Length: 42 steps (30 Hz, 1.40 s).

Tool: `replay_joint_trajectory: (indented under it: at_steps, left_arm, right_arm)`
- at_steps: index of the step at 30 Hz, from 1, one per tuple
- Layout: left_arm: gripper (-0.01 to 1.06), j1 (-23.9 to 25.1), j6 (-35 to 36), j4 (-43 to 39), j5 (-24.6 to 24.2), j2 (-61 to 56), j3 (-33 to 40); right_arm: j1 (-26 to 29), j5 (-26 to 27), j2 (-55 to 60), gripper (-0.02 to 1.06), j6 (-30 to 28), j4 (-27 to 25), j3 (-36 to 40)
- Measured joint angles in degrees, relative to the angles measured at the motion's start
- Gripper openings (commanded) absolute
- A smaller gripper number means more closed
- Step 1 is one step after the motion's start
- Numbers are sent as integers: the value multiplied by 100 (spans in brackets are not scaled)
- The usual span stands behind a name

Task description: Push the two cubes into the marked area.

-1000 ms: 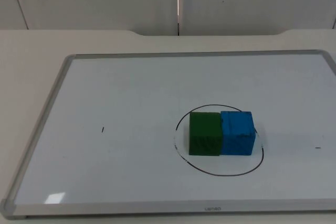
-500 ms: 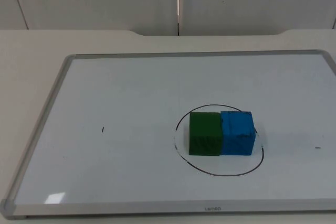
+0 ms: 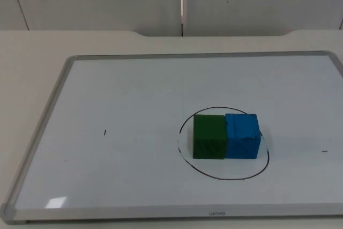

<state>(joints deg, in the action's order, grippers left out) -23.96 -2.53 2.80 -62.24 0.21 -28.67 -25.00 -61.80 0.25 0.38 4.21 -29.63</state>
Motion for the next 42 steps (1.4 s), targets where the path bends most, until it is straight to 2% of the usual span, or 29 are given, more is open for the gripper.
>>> replay_joint_trajectory:
  at_steps: [5,9,15,16,21,36,42]
  left_arm:
    - [105,0,0,0,0,0,0]
    - [105,0,0,0,0,0,0]
    - [105,0,0,0,0,0,0]
    - [105,0,0,0,0,0,0]
    - [105,0,0,0,0,0,0]
    - [105,16,0,0,0,0,0]
    - [105,400,0,0,0,0,0]
  right_arm:
    - [0,0,0,105,0,0,0]
    - [240,-8,0,105,0,0,0]
    - [1277,-8,0,105,0,0,0]
    - [1277,-8,0,105,0,0,0]
    - [1955,-8,0,105,12,0,0]
    - [2078,-8,0,105,12,0,0]
    - [2078,-8,0,105,12,0,0]
